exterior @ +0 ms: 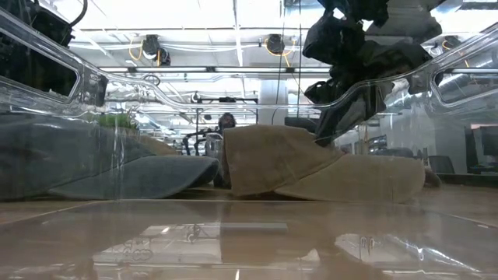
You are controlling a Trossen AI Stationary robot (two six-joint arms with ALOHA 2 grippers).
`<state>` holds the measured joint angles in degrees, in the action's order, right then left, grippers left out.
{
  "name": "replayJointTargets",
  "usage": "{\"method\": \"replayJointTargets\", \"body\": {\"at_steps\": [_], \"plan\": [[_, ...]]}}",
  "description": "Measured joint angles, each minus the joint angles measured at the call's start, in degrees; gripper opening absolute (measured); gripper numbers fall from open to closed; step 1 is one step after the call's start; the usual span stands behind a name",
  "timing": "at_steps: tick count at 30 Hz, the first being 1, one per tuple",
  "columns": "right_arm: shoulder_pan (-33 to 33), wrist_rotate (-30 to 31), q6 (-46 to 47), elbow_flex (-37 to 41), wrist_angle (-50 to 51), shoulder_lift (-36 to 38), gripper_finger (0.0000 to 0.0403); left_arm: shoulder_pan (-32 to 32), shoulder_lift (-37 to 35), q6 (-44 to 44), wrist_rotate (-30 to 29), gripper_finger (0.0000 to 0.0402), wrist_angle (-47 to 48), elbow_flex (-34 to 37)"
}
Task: Pick & Place hat
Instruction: Put the bottom brown cap into the top transparent bin
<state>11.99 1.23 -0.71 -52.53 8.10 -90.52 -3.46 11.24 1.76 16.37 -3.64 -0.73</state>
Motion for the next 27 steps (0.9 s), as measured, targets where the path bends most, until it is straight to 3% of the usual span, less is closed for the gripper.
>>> {"method": "replayJointTargets", "body": {"at_steps": [27], "plan": [[0.0,-1.5,0.1,0.0,-0.1,0.2,0.0,0.0,0.0,0.0,0.0,0.0037,0.0,0.0]]}}
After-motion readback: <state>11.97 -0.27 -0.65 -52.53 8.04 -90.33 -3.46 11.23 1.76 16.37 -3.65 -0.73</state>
